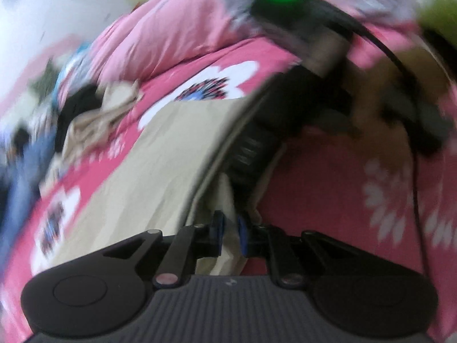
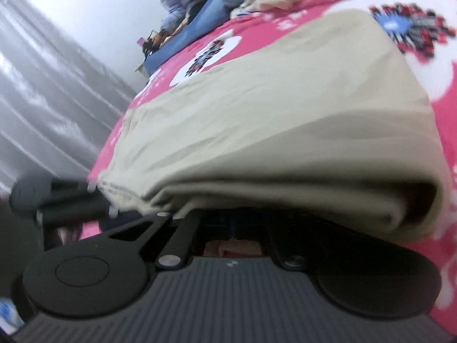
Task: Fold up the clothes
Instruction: 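Fold the beige cloth over with both grippers toward the folded stack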
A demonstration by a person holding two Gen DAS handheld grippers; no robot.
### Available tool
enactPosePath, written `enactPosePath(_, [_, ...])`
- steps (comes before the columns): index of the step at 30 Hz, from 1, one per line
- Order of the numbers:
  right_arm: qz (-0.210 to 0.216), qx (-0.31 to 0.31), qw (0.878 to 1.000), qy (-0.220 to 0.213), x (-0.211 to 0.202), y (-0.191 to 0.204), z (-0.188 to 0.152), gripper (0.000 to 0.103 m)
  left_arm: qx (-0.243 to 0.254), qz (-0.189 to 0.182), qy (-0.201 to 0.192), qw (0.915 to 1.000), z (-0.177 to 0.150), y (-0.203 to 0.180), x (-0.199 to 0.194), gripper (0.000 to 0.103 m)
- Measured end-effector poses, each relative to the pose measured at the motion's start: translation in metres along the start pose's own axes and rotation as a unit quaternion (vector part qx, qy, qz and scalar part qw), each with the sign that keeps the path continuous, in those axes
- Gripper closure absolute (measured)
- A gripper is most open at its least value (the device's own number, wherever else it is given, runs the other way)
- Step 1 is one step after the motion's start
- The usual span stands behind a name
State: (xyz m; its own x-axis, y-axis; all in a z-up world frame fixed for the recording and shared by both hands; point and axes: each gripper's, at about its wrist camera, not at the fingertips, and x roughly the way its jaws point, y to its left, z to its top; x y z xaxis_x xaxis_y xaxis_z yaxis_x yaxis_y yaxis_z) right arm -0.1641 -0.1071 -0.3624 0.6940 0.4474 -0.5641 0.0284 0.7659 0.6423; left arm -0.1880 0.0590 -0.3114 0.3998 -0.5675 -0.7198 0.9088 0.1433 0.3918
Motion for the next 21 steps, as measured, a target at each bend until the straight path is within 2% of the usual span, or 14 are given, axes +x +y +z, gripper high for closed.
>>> enactPosePath(4, [-0.014,0.051,0.999,0.009,-0.024,-0.006,0.004,0.102,0.048,0.010,-0.015,0.9987,-0.007,-0.014,0.001,0.081])
enactPosePath(6, [-0.044,0.057,0.997,0.005,-0.046,-0.004,0.002,0.101,0.072,0.015,-0.022,0.9971,-0.010,-0.020,0.002,0.080])
enactPosePath(8, [-0.070,0.022,0.997,0.002,-0.066,0.011,-0.001,0.098,0.096,0.020,-0.030,0.9948,-0.013,-0.027,0.002,0.079])
enactPosePath(12, [-0.071,-0.098,0.993,0.004,-0.067,0.057,-0.002,0.098,0.143,0.030,-0.045,0.9882,-0.020,-0.041,0.004,0.078])
enactPosePath(15, [-0.089,-0.175,0.980,0.028,-0.034,0.074,-0.002,0.099,0.143,0.024,-0.041,0.9886,-0.021,-0.039,0.001,0.077])
enactPosePath(16, [-0.094,-0.185,0.978,0.034,-0.026,0.073,-0.002,0.102,0.141,0.022,-0.039,0.9889,-0.022,-0.038,0.000,0.077])
enactPosePath(18, [-0.099,-0.180,0.978,0.040,-0.020,0.064,-0.002,0.103,0.139,0.018,-0.036,0.9895,-0.022,-0.036,-0.003,0.079])
enactPosePath(21, [-0.107,-0.173,0.978,0.050,-0.011,0.050,-0.002,0.103,0.089,0.013,-0.035,0.9953,-0.017,-0.021,-0.014,0.079])
